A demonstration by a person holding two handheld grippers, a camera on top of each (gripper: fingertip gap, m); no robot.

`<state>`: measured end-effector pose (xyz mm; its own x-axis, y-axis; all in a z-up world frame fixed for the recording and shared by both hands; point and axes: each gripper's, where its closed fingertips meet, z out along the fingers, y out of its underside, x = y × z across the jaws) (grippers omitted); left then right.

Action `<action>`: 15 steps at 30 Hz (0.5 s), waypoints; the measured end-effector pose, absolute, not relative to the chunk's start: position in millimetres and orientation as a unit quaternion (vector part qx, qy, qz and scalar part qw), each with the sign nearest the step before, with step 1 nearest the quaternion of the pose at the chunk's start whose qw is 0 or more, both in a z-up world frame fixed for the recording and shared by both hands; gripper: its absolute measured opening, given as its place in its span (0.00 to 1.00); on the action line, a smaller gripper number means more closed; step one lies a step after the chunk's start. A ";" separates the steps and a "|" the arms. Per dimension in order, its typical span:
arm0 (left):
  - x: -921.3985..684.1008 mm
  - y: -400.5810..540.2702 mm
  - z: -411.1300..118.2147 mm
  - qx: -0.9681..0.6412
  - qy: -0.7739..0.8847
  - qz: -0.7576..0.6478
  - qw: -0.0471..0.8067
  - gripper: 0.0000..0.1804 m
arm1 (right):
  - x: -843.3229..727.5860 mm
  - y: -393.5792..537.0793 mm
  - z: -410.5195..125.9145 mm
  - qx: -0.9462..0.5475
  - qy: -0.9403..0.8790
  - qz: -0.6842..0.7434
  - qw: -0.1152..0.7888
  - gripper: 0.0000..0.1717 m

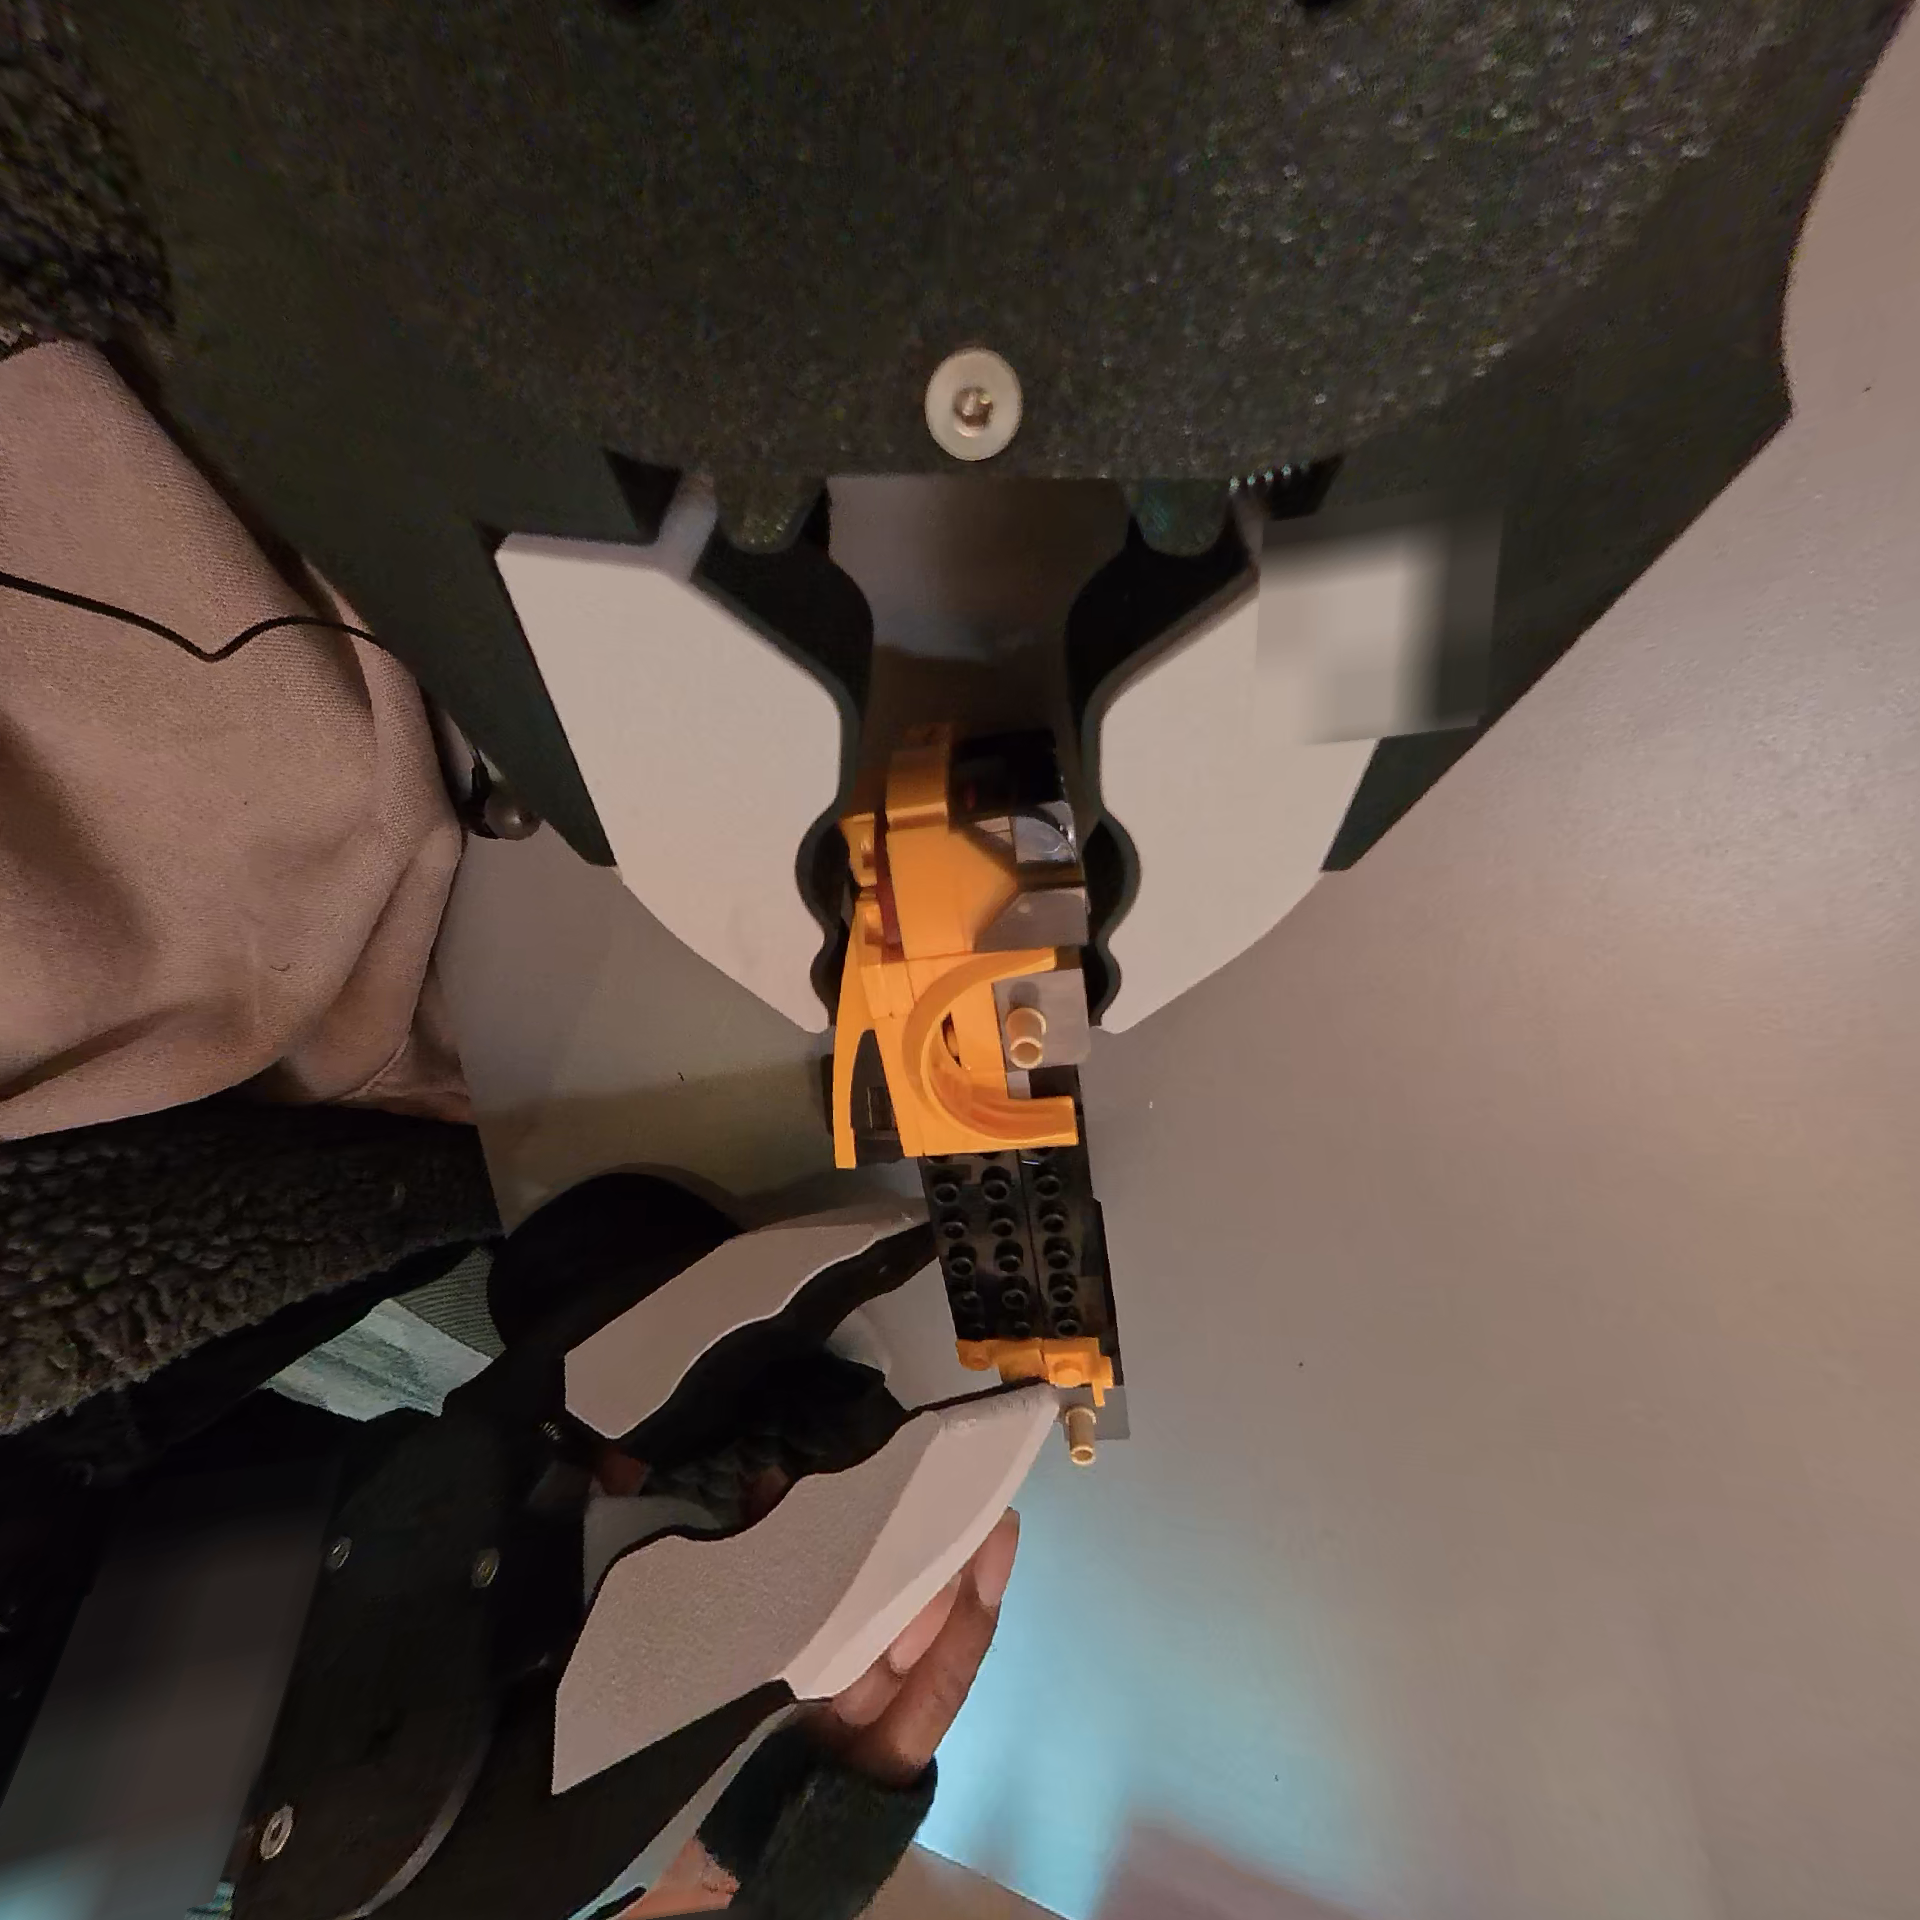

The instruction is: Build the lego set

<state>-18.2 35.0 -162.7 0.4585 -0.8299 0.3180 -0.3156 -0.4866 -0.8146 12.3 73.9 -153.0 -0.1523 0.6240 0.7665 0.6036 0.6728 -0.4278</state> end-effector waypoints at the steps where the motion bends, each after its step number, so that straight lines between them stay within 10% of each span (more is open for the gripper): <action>1: -18.1 35.0 -162.7 -0.779 0.367 -0.368 0.349 0.24 | 12.4 74.1 -153.1 -0.405 -0.757 0.010 0.512 0.20; 15: -16.9 35.3 -163.3 -0.782 0.364 -0.366 0.350 0.24 | 12.9 76.4 -154.1 -0.429 -0.744 0.006 0.513 0.21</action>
